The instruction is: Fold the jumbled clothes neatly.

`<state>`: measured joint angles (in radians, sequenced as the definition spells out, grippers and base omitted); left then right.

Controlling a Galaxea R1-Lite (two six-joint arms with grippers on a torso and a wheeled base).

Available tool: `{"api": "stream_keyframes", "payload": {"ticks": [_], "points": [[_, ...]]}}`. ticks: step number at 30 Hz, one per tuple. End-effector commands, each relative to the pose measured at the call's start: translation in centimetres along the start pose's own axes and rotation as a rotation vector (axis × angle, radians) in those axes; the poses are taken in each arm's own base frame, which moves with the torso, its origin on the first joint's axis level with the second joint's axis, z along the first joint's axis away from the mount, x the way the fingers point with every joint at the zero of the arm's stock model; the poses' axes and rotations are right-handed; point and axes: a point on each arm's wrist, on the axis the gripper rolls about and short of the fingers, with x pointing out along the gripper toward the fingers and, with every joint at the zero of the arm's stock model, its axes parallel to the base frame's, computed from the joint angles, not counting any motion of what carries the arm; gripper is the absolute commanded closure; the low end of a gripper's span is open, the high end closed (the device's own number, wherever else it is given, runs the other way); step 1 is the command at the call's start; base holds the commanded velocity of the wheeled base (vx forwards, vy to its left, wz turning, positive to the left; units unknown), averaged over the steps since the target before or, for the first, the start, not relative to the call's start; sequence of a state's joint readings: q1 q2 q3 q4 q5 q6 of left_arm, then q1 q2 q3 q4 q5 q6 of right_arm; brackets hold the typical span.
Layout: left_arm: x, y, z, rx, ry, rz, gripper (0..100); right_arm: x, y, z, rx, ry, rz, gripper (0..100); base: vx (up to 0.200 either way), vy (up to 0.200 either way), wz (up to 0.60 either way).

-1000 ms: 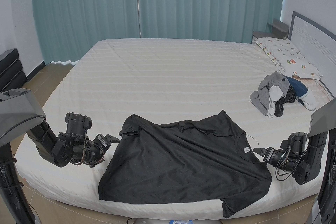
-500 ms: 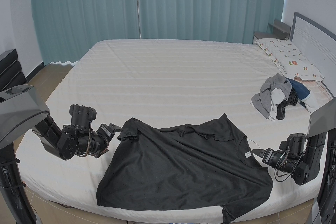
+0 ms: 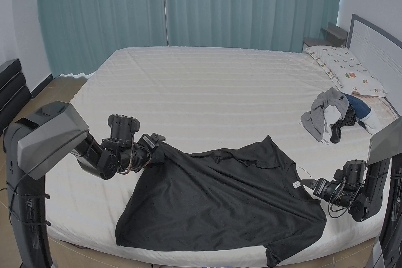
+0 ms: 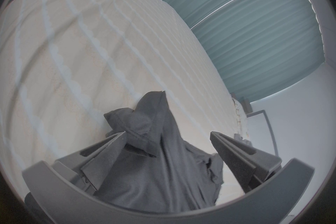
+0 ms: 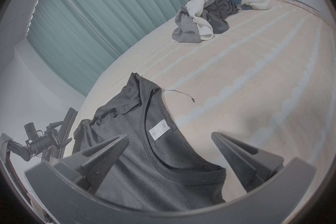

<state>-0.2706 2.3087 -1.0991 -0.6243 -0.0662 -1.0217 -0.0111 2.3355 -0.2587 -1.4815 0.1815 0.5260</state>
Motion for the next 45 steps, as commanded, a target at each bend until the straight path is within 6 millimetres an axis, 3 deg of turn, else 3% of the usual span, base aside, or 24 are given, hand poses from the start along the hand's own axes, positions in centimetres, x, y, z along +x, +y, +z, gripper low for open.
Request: {"api": "stream_keyframes", "payload": {"ticks": [1,15,16,21,39,45], "points": [[2.3,1.6,-1.7,0.033,0.028,0.049,0,-0.2,0.1,0.2,-0.001,-0.012,0.004,0,0.0,0.0,0.0],[4.2,2.7,-0.7,0.065,-0.066,0.075,0,0.0,0.4,-0.6,-0.011,0.014,0.014,0,0.0,0.0,0.0],[4.2,2.8,-0.8,0.065,-0.064,0.078,100,-0.1,0.4,-0.6,-0.01,0.015,0.013,0,0.0,0.0,0.0],[4.3,3.3,-0.2,0.059,-0.094,0.1,100,-0.1,0.4,-0.7,-0.01,0.017,0.012,0,0.0,0.0,0.0],[6.5,6.0,5.0,0.003,-0.348,0.007,100,0.0,0.4,-0.7,-0.011,0.016,0.014,0,0.0,0.0,0.0],[6.7,6.6,5.0,0.001,-0.356,0.032,100,0.0,0.4,-0.7,-0.011,0.016,0.014,0,0.0,0.0,0.0]]}}
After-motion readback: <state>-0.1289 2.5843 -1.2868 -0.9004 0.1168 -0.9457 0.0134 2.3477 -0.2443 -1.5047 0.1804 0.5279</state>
